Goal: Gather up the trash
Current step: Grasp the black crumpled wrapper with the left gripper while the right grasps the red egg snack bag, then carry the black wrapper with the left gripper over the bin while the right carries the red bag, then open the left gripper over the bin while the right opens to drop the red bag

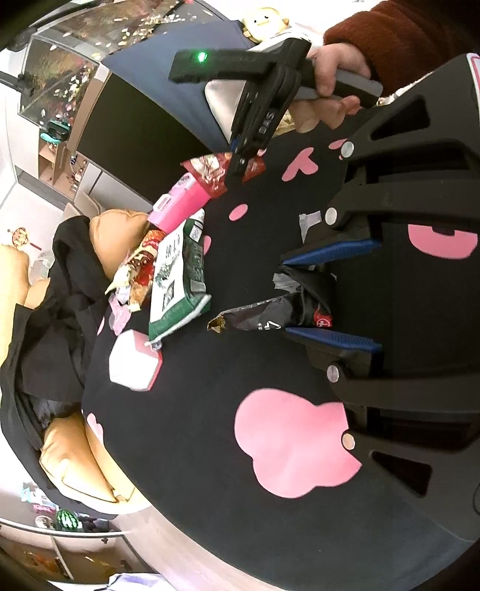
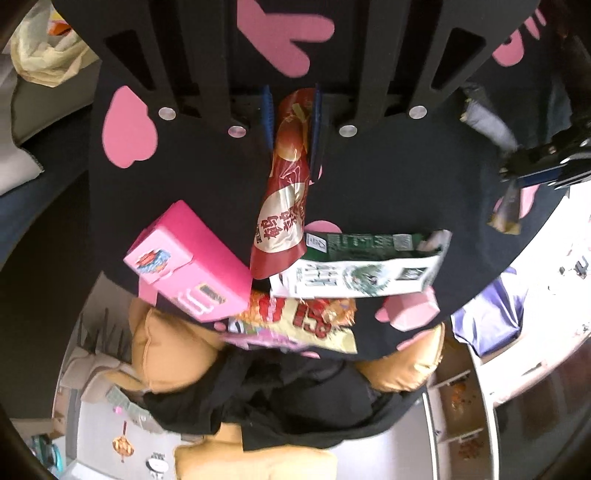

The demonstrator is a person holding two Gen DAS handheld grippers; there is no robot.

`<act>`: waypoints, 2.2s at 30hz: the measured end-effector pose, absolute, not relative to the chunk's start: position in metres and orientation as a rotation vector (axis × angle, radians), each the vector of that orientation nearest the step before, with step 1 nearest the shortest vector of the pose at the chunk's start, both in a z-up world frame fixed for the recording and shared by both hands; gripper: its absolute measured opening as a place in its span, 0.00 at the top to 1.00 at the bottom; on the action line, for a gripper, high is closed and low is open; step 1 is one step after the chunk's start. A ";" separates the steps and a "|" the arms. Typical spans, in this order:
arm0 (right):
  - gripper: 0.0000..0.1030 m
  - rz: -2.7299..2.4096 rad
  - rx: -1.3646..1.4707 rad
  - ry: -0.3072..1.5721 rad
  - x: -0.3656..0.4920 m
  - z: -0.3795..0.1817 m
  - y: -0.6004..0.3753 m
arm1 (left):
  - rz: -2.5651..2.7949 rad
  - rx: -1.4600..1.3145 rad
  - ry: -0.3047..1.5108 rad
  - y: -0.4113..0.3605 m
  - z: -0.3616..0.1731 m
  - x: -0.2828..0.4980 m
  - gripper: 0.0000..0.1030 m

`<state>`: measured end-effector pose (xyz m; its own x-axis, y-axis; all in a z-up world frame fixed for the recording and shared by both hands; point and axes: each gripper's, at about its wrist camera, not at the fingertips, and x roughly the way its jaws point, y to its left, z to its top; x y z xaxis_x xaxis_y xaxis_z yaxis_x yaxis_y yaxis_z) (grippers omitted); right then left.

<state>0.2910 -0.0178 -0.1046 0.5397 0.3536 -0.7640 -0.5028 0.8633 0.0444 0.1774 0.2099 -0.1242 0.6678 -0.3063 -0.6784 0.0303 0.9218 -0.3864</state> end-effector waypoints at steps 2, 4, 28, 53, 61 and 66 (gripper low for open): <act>0.84 0.517 -0.190 0.841 0.283 -0.095 -0.024 | -0.209 -0.357 0.819 0.204 -0.121 0.179 0.69; 0.84 0.518 -0.180 0.824 0.276 -0.086 -0.034 | -0.226 -0.339 0.809 0.196 -0.115 0.181 0.69; 0.84 0.169 -0.053 0.620 0.171 -0.021 -0.274 | -0.588 0.003 0.659 -0.044 -0.011 0.199 0.69; 0.84 0.087 0.020 0.655 0.155 -0.044 -0.341 | -0.691 -0.059 0.857 -0.131 -0.068 0.234 0.50; 0.84 0.184 0.046 0.763 0.167 -0.076 -0.309 | -0.612 -0.073 0.873 -0.075 -0.078 0.222 0.49; 0.78 0.225 0.045 0.830 0.172 -0.095 -0.296 | -0.569 -0.101 0.902 -0.042 -0.094 0.216 0.49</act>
<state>0.1724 -0.2961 -0.0948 0.6522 0.2161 -0.7266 -0.1810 0.9752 0.1276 0.2160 -0.0424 -0.0940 0.4839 -0.5072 -0.7131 0.4249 0.8486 -0.3152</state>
